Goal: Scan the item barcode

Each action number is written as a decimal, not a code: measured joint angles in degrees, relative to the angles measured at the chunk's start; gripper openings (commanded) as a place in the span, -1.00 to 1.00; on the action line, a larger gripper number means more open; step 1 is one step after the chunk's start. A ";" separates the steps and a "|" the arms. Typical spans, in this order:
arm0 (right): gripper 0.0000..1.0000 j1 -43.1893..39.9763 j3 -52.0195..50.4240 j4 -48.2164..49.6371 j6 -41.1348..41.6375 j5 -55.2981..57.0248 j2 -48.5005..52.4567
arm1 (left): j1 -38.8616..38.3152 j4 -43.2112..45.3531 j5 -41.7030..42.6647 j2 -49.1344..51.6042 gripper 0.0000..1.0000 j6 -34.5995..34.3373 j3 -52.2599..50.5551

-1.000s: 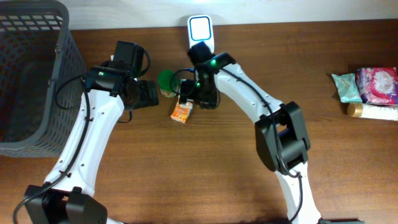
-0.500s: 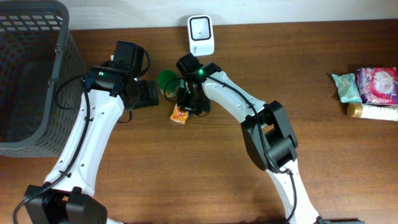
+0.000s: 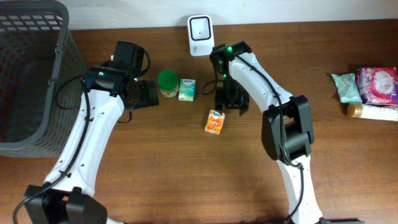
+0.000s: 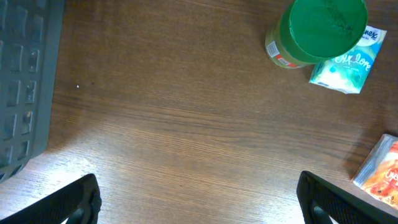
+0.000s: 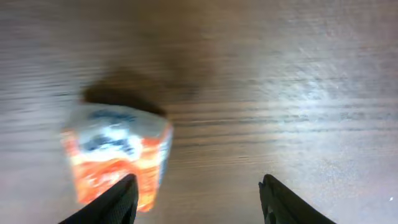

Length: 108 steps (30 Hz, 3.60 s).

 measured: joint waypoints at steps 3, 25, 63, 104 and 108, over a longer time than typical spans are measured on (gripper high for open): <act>0.16 3.15 2.49 1.55 -0.85 -1.05 -0.42 | 0.00 0.02 0.00 0.00 0.98 0.00 0.00; -0.75 14.25 0.81 7.61 15.06 14.80 4.42 | 0.00 0.02 0.00 0.00 0.98 0.00 0.00; 0.15 -13.62 7.50 -4.00 -31.76 -21.70 3.45 | 0.00 0.09 0.00 0.00 0.98 0.00 0.00; -0.92 -18.08 8.09 8.81 -49.33 -68.41 3.02 | 0.00 0.02 0.00 0.00 0.98 0.00 0.00; -0.92 -14.56 11.17 12.35 -31.19 -33.86 3.04 | 0.00 0.02 -0.02 0.00 0.98 0.00 0.00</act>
